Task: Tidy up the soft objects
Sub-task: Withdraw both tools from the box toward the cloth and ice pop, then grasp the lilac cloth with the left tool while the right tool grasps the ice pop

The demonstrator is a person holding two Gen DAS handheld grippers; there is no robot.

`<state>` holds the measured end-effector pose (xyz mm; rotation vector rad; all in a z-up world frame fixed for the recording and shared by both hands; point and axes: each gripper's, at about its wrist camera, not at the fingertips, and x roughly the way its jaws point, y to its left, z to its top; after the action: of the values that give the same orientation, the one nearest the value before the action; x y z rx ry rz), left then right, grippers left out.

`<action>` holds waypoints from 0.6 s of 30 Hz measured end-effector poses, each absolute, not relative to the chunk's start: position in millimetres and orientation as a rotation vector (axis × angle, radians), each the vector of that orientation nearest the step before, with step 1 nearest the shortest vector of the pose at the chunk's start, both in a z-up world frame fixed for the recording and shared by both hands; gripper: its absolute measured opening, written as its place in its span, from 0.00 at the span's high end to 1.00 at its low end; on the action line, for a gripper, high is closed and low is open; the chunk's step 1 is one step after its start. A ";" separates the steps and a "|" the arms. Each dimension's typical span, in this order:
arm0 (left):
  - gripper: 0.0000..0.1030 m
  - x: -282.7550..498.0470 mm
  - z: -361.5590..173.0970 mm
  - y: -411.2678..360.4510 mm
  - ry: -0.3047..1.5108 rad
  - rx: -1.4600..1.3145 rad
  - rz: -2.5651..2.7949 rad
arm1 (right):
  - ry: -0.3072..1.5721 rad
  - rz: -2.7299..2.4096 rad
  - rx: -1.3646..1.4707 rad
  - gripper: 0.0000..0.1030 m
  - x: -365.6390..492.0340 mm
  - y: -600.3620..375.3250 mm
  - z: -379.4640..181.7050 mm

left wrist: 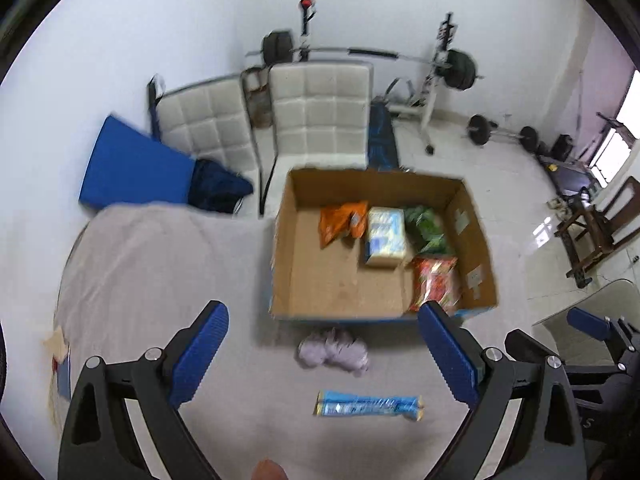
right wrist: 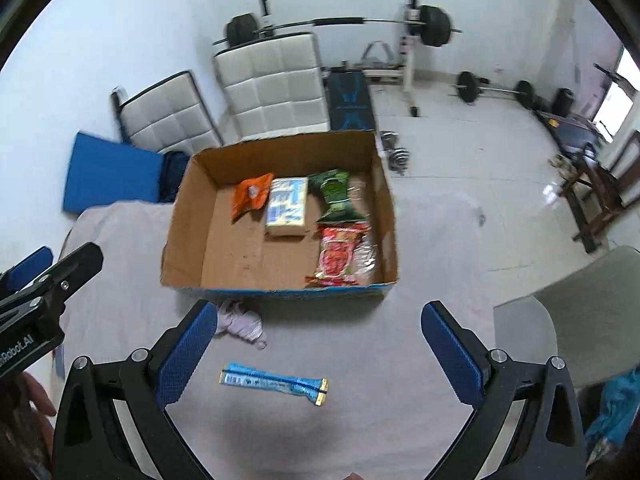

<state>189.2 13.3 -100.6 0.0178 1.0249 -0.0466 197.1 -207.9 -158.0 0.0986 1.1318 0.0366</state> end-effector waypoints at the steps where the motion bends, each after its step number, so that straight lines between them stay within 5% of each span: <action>1: 0.06 186.4 -110.8 17.8 1.048 0.012 -0.025 | 1.160 0.056 0.067 0.00 199.4 -204.3 -167.9; 12: 0.06 134.0 -264.5 86.0 1.405 -0.100 0.227 | 1.543 0.363 -0.284 0.00 206.1 -111.8 -362.8; 18: 0.06 117.1 -300.6 107.9 1.477 -0.155 0.294 | 1.618 0.409 -0.448 0.14 191.0 -74.8 -420.9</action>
<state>117.1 107.9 -300.6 -0.1547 1.4767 0.2939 191.0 -74.8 -420.9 -0.4476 1.6177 0.4087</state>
